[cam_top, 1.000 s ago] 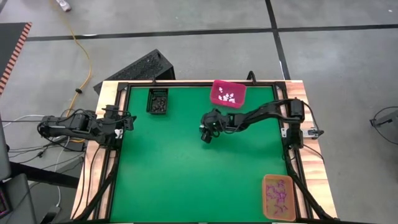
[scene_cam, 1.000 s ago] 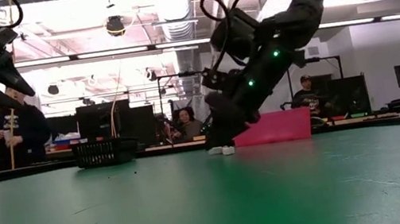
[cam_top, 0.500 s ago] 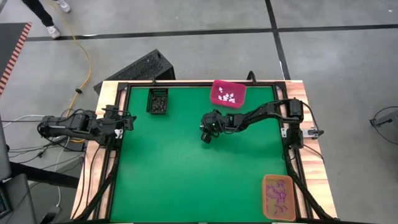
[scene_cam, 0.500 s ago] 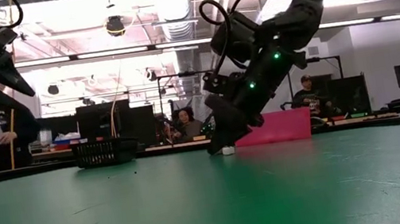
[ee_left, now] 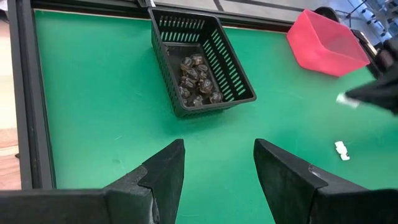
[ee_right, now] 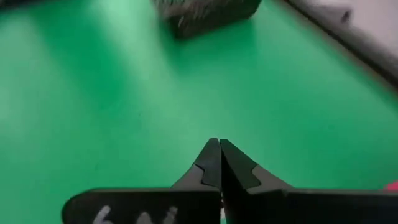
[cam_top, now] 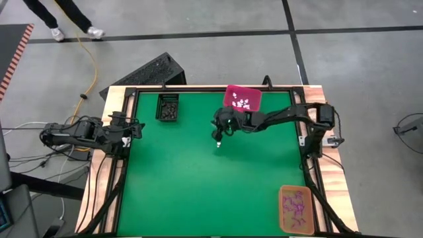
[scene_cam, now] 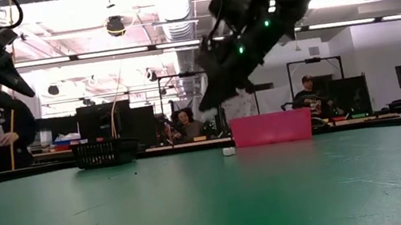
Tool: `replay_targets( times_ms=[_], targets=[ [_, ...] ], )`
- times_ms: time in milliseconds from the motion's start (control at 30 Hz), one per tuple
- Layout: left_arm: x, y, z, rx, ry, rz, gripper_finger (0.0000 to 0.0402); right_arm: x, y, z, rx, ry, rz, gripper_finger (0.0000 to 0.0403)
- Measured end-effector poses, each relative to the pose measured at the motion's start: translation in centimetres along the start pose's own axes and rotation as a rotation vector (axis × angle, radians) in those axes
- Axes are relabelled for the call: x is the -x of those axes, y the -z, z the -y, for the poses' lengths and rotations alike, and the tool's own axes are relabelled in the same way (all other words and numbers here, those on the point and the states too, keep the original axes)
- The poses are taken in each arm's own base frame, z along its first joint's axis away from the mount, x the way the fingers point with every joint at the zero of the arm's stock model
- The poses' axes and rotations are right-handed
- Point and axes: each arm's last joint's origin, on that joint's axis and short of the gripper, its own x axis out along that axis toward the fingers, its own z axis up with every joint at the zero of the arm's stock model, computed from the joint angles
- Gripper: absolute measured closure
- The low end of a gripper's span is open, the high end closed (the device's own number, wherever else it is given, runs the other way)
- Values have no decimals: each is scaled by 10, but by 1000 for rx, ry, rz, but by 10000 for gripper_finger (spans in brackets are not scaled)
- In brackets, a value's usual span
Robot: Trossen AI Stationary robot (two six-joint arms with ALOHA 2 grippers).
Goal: Sort Halloween decoration
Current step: Put the white skeleton toy into the pink bin
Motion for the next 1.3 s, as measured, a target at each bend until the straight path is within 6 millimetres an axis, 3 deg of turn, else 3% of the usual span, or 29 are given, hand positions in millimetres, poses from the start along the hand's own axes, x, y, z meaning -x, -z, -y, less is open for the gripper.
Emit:
replay_targets(
  times_ms=[133,400,600,733,1067,1167,1300],
  targets=[
    [0,0,0,1,0,0,219,17,-20,18,-43,58,65,382],
    [0,0,0,-10,0,1,219,43,-38,64,-129,225,82,381],
    [0,0,0,-6,-4,8,219,55,-33,104,-275,404,7,367],
    [0,0,0,-5,-4,9,219,56,-24,119,-356,422,-73,340],
    [0,-1,0,-3,-9,22,219,54,-22,116,-408,338,-100,224],
    [0,-1,0,-6,-9,22,219,50,-27,95,-365,177,-80,206],
    [0,-1,0,-24,-9,22,219,49,-25,47,-235,24,-78,205]
  ],
)
